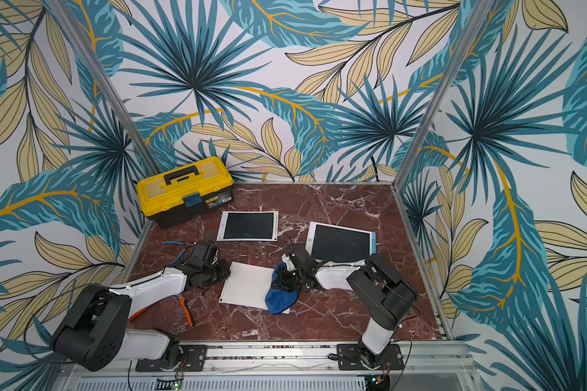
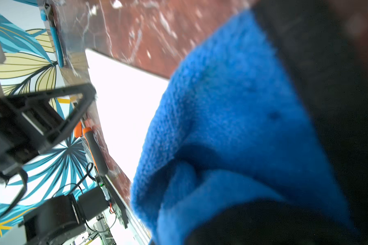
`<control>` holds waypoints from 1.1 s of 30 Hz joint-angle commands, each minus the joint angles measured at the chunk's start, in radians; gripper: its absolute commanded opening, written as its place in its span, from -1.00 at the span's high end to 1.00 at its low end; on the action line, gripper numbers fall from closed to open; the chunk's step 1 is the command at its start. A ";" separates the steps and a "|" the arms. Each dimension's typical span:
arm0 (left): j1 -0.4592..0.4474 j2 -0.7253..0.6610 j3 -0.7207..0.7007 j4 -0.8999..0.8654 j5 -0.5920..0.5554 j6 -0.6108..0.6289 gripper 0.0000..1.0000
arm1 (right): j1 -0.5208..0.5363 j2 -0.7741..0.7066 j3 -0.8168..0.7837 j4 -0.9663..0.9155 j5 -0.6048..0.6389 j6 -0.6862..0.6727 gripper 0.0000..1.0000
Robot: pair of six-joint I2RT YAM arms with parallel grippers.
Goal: Wipe the drawing tablet
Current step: Wipe the dirt from the drawing tablet.
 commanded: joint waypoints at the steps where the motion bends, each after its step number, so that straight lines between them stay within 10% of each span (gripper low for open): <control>1: -0.008 0.019 -0.041 -0.123 0.011 -0.006 0.73 | 0.006 -0.035 -0.104 -0.120 0.050 -0.012 0.77; 8: -0.008 0.018 -0.040 -0.124 0.010 -0.009 0.73 | 0.064 -0.024 0.004 -0.191 0.066 -0.040 0.77; 18: -0.013 0.039 -0.026 -0.122 0.017 -0.015 0.72 | 0.218 0.371 0.446 -0.130 0.012 0.029 0.77; 26: -0.024 0.027 -0.033 -0.122 0.012 -0.026 0.72 | 0.205 0.540 0.774 -0.332 0.042 -0.039 0.77; 33: -0.025 0.026 -0.022 -0.119 0.008 -0.032 0.73 | 0.076 0.502 0.685 -0.334 0.052 -0.059 0.77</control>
